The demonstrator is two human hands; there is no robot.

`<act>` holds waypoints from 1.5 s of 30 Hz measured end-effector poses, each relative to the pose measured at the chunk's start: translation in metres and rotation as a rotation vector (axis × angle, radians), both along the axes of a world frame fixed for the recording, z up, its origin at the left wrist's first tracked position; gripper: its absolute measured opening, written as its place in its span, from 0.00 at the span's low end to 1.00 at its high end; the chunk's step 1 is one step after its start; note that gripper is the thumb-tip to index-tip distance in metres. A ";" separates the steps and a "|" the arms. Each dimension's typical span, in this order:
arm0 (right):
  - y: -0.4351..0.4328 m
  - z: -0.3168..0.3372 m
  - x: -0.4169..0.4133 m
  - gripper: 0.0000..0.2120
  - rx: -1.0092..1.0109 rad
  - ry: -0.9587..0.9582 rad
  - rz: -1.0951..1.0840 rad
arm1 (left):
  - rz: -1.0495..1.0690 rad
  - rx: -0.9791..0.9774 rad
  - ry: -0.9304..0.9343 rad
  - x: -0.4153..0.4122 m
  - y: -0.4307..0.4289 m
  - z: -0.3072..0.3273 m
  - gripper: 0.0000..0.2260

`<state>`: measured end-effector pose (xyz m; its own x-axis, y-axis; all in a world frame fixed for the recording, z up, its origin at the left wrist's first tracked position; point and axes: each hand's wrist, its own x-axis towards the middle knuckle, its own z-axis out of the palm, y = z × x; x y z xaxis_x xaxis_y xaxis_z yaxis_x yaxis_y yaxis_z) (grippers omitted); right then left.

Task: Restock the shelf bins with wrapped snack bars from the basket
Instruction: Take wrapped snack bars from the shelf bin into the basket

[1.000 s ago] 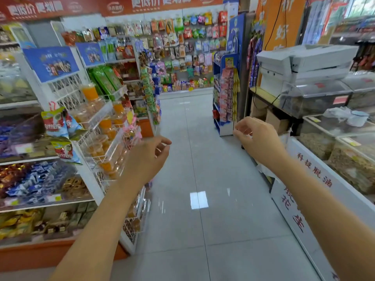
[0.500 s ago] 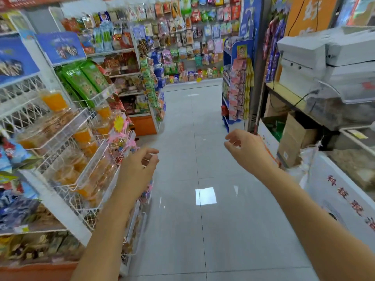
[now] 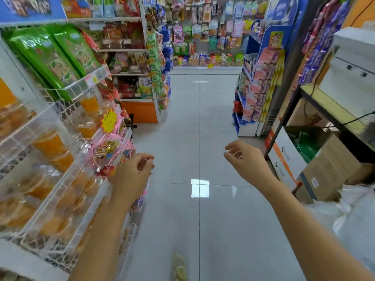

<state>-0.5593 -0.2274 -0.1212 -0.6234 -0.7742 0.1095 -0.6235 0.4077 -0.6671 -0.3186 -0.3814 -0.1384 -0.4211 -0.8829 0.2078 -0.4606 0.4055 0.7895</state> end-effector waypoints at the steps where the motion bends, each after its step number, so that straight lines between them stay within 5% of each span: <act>1: -0.019 -0.004 -0.007 0.09 0.014 -0.013 -0.007 | -0.009 0.024 -0.004 -0.007 -0.022 -0.002 0.07; 17: -0.287 -0.035 -0.150 0.05 0.004 -0.152 -0.137 | -0.036 0.186 -0.027 -0.154 -0.303 -0.026 0.07; 31: -0.570 -0.066 -0.346 0.07 0.097 -0.131 0.227 | 0.231 0.215 -0.126 -0.319 -0.517 -0.041 0.06; 45: -0.863 -0.071 -0.414 0.09 0.159 0.187 0.509 | 0.474 0.181 -0.197 -0.344 -0.740 -0.058 0.05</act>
